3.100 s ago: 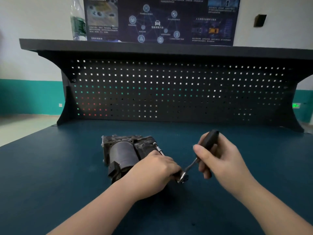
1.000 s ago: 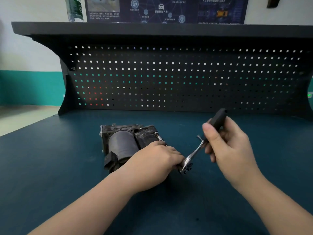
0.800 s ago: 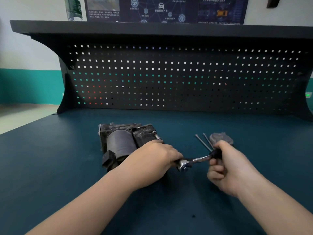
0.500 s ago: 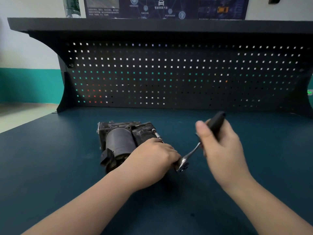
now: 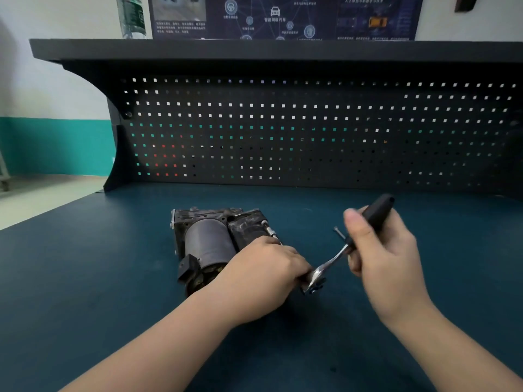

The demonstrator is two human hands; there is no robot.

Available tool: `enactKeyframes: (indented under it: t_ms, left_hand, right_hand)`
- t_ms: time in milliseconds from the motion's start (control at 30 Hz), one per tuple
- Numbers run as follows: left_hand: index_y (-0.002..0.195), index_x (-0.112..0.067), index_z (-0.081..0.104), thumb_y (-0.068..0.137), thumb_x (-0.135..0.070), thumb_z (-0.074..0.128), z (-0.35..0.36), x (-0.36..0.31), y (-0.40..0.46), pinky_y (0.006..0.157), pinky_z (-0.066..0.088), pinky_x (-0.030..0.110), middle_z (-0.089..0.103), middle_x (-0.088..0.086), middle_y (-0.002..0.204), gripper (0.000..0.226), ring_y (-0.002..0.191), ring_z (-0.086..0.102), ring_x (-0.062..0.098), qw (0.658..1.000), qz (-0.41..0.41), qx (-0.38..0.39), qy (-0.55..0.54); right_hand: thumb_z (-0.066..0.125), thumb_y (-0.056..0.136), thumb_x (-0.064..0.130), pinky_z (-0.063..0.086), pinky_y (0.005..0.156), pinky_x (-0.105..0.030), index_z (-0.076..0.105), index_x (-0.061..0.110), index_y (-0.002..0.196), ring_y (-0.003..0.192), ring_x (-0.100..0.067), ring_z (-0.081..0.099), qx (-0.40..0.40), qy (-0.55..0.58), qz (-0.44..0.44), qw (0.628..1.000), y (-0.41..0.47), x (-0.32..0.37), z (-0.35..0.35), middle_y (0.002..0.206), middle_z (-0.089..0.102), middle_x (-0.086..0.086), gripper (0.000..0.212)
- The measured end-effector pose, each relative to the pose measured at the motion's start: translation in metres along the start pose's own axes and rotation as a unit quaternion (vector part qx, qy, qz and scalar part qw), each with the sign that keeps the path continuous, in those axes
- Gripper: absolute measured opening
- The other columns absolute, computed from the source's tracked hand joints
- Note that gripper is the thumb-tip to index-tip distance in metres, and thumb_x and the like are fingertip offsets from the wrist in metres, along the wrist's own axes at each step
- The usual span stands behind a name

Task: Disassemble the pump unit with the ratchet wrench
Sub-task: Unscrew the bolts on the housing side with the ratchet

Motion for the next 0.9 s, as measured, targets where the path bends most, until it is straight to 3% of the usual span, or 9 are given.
enactKeyframes:
  t_ms: [100, 167, 300, 433, 533, 633, 700, 800, 900]
  left_hand:
    - [0.095, -0.014, 0.069, 0.085, -0.011, 0.050, -0.004, -0.002, 0.002, 0.086, 0.042, 0.033, 0.070, -0.001, 0.091, 0.021, 0.090, 0.061, 0.019, 0.998, -0.023, -0.041, -0.043]
    - [0.101, -0.017, 0.069, 0.088, -0.013, 0.052, -0.004, -0.002, 0.004, 0.088, 0.040, 0.031, 0.070, -0.003, 0.096, 0.021, 0.094, 0.060, 0.018, 0.999, -0.022, -0.021, -0.042]
    - [0.106, -0.023, 0.067, 0.093, -0.019, 0.053, 0.000, 0.002, -0.001, 0.094, 0.038, 0.034, 0.068, -0.008, 0.106, 0.019, 0.106, 0.058, 0.012, 0.999, 0.012, 0.011, -0.036]
    - [0.098, -0.020, 0.067, 0.088, -0.012, 0.053, 0.003, 0.001, 0.000, 0.088, 0.042, 0.037, 0.068, -0.002, 0.094, 0.019, 0.094, 0.061, 0.020, 1.000, 0.007, 0.005, 0.008]
    - [0.096, -0.018, 0.071, 0.084, -0.010, 0.057, 0.000, 0.000, 0.000, 0.088, 0.043, 0.033, 0.071, 0.000, 0.091, 0.021, 0.090, 0.063, 0.022, 0.999, -0.013, -0.030, -0.026]
    - [0.095, -0.016, 0.074, 0.079, -0.013, 0.056, -0.004, 0.001, 0.001, 0.085, 0.045, 0.031, 0.073, 0.000, 0.092, 0.024, 0.090, 0.064, 0.023, 0.995, -0.048, -0.052, -0.076]
    - [0.096, -0.015, 0.074, 0.079, -0.014, 0.056, -0.004, -0.001, 0.002, 0.087, 0.048, 0.033, 0.073, 0.001, 0.095, 0.024, 0.097, 0.065, 0.022, 0.997, -0.029, -0.037, -0.068]
    - [0.095, -0.016, 0.071, 0.083, -0.012, 0.054, -0.001, 0.000, 0.001, 0.095, 0.041, 0.034, 0.072, -0.002, 0.103, 0.022, 0.114, 0.060, 0.016, 0.999, 0.002, -0.017, -0.039]
    - [0.091, -0.017, 0.068, 0.085, -0.011, 0.052, 0.002, 0.000, -0.001, 0.090, 0.041, 0.037, 0.070, -0.002, 0.094, 0.018, 0.097, 0.063, 0.020, 1.000, 0.015, -0.003, 0.002]
  right_hand:
    - [0.052, 0.097, 0.030, 0.018, 0.032, -0.015, 0.042, 0.014, 0.070, 0.029, -0.008, 0.022, -0.093, 0.210, 0.314, 0.921, -0.001, -0.039, -0.007, 0.043, 0.034, 0.000, 0.033]
    - [0.052, 0.096, 0.029, 0.016, 0.031, -0.012, 0.041, 0.015, 0.068, 0.030, -0.006, 0.021, -0.108, 0.252, 0.384, 0.882, -0.003, -0.047, -0.008, 0.048, 0.033, -0.001, 0.033]
    - [0.058, 0.094, 0.032, 0.027, 0.037, -0.021, 0.045, 0.016, 0.073, 0.037, -0.007, 0.033, -0.020, 0.103, 0.084, 0.991, 0.004, -0.013, -0.006, 0.049, 0.041, 0.004, 0.029]
    - [0.056, 0.085, 0.050, 0.037, 0.051, -0.026, 0.047, 0.024, 0.078, 0.054, -0.007, 0.043, 0.118, -0.096, -0.159, 0.975, -0.009, 0.010, 0.014, 0.063, 0.048, 0.003, 0.028]
    - [0.058, 0.090, 0.044, 0.031, 0.042, -0.024, 0.049, 0.025, 0.074, 0.043, -0.008, 0.037, 0.002, 0.019, 0.001, 1.000, -0.001, -0.003, 0.002, 0.050, 0.042, 0.008, 0.026]
    - [0.053, 0.096, 0.034, 0.017, 0.034, -0.014, 0.045, 0.017, 0.074, 0.029, -0.008, 0.022, -0.105, 0.226, 0.300, 0.921, 0.000, -0.039, -0.006, 0.040, 0.033, 0.002, 0.029]
    - [0.054, 0.096, 0.034, 0.015, 0.032, -0.012, 0.043, 0.017, 0.073, 0.030, -0.007, 0.020, -0.103, 0.249, 0.336, 0.902, 0.000, -0.042, -0.006, 0.043, 0.032, 0.001, 0.031]
    - [0.060, 0.090, 0.042, 0.027, 0.036, -0.018, 0.047, 0.022, 0.074, 0.038, -0.006, 0.032, -0.008, 0.147, 0.090, 0.985, 0.004, -0.013, 0.000, 0.047, 0.039, 0.008, 0.029]
    - [0.053, 0.085, 0.054, 0.036, 0.051, -0.019, 0.050, 0.030, 0.075, 0.053, -0.005, 0.043, 0.080, -0.053, -0.100, 0.990, -0.001, 0.009, 0.013, 0.058, 0.048, 0.010, 0.027]
Point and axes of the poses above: each hand's wrist, its own y-axis towards the middle knuckle, its own z-axis out of the palm, x = y × z, the point moved 4 cm from there along y, towards the middle knuckle
